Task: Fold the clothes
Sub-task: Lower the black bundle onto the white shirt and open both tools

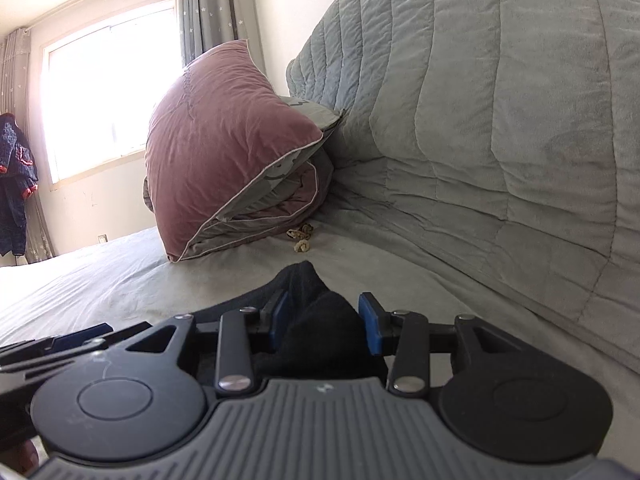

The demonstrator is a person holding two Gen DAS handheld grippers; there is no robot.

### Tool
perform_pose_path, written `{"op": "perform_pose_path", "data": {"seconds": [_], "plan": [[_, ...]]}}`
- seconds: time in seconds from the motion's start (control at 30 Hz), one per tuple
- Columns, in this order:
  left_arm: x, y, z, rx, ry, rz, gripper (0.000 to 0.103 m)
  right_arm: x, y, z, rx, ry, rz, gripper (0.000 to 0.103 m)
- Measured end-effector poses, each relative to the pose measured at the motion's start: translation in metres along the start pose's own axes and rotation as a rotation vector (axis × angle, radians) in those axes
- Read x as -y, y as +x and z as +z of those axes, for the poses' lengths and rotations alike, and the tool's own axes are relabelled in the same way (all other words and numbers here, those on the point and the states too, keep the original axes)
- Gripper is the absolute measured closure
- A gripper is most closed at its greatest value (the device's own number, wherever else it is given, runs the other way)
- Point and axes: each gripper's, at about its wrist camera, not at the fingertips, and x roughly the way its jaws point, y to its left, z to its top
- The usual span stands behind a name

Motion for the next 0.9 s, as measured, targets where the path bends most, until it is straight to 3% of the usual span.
{"op": "perform_pose_path", "data": {"seconds": [0.13,0.4,0.9], "plan": [[0.005,-0.002,-0.016,0.018,0.079,0.016,0.057,0.009,0.007,-0.013,-0.059,0.052,0.004,0.06],[0.0,-0.017,-0.003,-0.013,0.108,0.02,0.044,0.003,-0.009,-0.002,-0.035,0.053,-0.026,0.06],[0.001,-0.099,-0.017,-0.139,0.133,-0.04,0.04,0.007,-0.081,0.0,-0.087,0.158,-0.054,0.058]]}}
